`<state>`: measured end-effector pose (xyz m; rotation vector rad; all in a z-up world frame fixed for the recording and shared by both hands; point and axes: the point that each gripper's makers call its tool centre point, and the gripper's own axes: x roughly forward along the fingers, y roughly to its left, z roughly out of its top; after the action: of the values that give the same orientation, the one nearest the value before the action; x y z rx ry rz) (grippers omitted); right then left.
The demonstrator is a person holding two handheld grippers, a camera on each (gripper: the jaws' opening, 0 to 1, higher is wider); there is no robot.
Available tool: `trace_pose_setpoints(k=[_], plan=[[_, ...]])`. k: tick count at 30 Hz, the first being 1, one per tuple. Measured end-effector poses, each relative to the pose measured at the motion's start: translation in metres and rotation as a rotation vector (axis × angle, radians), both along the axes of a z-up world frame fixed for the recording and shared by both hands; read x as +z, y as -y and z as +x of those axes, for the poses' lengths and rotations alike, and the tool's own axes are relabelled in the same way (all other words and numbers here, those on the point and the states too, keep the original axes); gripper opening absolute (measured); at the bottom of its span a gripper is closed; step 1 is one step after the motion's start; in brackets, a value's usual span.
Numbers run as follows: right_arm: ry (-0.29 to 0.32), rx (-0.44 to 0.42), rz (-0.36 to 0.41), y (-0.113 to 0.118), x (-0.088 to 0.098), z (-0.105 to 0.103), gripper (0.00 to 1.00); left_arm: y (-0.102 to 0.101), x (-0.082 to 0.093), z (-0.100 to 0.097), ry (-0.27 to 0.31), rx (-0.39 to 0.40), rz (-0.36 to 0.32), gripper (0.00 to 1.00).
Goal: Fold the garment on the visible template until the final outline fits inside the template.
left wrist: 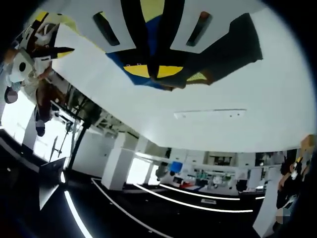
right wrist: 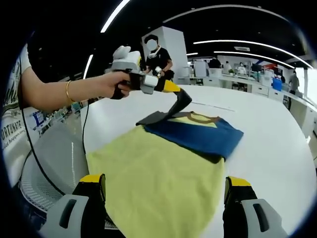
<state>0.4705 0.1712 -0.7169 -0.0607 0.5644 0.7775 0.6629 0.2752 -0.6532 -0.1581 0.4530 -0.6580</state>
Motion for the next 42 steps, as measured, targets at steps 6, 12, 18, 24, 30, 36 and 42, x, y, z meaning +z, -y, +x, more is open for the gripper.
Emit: trace_pose_setpoints(k=[6, 12, 18, 24, 30, 36, 42], plan=[[-0.003, -0.005, 0.000, 0.002, -0.001, 0.000, 0.99, 0.011, -0.001, 0.000, 0.002, -0.021, 0.009, 0.01], [-0.006, -0.008, -0.001, 0.003, -0.002, 0.000, 0.99, 0.027, -0.001, 0.002, -0.004, -0.034, -0.015, 0.00], [-0.011, -0.013, -0.005, 0.006, -0.004, 0.000, 0.99, 0.041, -0.004, 0.000, -0.002, -0.066, -0.002, 0.00], [-0.015, -0.012, -0.010, 0.008, -0.005, 0.000, 0.99, 0.048, -0.004, 0.002, -0.001, -0.073, -0.010, 0.00], [-0.016, -0.013, -0.008, 0.008, -0.006, 0.001, 0.99, 0.059, -0.004, 0.002, 0.010, -0.102, 0.003, 0.00], [-0.021, -0.017, -0.009, 0.011, -0.007, 0.001, 0.99, 0.074, -0.017, -0.003, 0.004, -0.141, 0.031, 0.01], [-0.027, -0.031, -0.012, 0.016, -0.009, 0.000, 0.99, 0.083, -0.040, -0.008, -0.009, -0.180, 0.089, 0.01]])
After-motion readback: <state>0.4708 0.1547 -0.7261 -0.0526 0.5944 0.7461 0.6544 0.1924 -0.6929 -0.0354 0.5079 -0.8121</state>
